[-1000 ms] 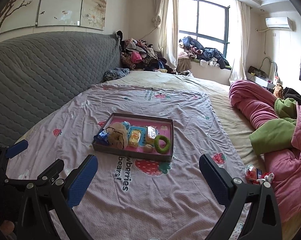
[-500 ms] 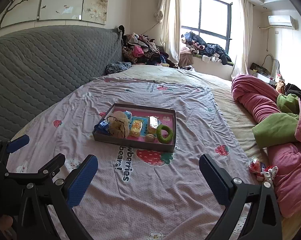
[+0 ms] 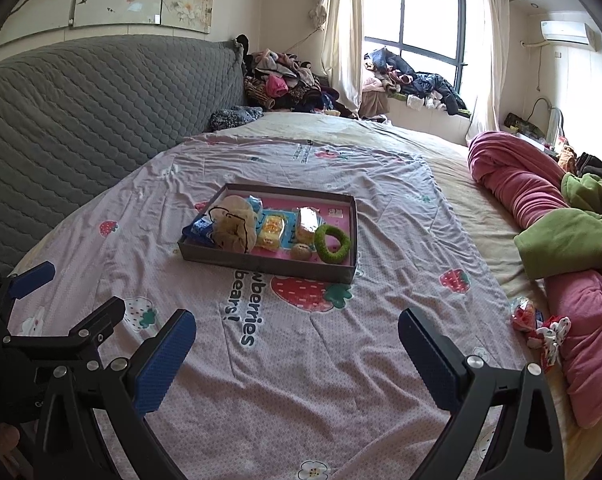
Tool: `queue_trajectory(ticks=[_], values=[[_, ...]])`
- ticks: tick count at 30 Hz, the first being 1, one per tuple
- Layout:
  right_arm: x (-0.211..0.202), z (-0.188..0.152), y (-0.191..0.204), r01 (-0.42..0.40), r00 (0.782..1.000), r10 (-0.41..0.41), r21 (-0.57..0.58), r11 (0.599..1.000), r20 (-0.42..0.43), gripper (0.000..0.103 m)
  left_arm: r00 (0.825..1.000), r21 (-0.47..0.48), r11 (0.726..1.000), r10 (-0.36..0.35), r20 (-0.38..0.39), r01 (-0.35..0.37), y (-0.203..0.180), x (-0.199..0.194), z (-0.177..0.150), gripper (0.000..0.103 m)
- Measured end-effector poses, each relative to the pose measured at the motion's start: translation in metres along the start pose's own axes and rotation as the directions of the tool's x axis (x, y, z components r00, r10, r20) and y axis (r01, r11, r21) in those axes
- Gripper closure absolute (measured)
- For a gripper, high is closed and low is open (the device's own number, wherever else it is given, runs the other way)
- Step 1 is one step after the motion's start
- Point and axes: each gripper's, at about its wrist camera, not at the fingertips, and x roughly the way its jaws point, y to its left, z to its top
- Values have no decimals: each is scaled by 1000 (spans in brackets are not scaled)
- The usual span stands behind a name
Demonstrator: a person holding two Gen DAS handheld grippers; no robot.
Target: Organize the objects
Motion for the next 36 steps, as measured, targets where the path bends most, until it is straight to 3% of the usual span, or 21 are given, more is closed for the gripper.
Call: queue_trajectory(ticks=[36], values=[[41,-20,-1,-2,998,2,3,1000,-60,1,999,3,1000,-6,-43,6,1,31,-15,1]])
